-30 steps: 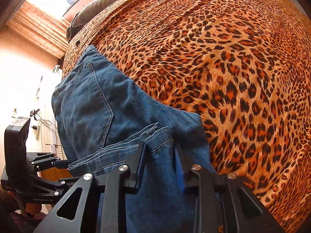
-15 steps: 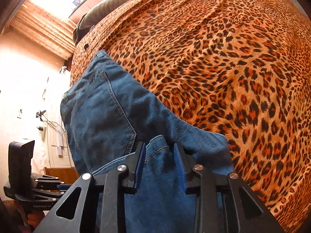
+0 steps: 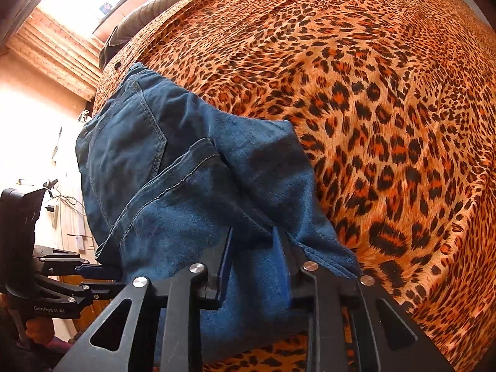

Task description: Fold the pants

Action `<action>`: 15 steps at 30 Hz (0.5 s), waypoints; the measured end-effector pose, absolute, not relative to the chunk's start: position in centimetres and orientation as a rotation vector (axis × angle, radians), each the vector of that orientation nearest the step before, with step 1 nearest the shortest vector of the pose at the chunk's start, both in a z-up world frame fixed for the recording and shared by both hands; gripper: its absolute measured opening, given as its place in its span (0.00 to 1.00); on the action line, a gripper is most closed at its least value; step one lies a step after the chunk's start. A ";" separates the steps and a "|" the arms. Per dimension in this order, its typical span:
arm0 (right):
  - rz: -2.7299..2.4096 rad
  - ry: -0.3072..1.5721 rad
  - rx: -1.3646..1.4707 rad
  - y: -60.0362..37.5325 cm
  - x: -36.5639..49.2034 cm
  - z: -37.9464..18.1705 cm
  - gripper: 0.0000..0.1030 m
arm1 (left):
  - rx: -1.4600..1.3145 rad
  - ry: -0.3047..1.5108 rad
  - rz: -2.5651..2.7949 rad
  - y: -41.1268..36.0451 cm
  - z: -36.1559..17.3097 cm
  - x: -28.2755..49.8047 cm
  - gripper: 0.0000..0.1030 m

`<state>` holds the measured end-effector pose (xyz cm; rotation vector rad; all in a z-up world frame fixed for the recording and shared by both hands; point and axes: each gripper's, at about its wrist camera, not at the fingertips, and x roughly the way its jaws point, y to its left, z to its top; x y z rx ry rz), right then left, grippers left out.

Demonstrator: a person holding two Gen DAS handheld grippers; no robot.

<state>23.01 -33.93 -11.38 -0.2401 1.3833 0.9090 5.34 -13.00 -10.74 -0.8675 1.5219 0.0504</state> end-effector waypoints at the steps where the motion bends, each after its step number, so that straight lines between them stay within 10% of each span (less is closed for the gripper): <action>1: 0.912 1.391 -0.216 -34.0 23.2 -10.8 0.28 | -0.887 1.511 0.051 -12.5 -10.4 5.1 0.30; 8: 0.922 1.386 -0.032 -34.1 25.4 -7.0 0.52 | -0.992 1.380 0.056 -9.3 -7.9 3.1 0.53; 15: 0.919 1.426 -0.106 -30.3 25.1 -6.5 0.58 | -1.035 1.290 0.110 -5.4 -6.7 2.0 0.53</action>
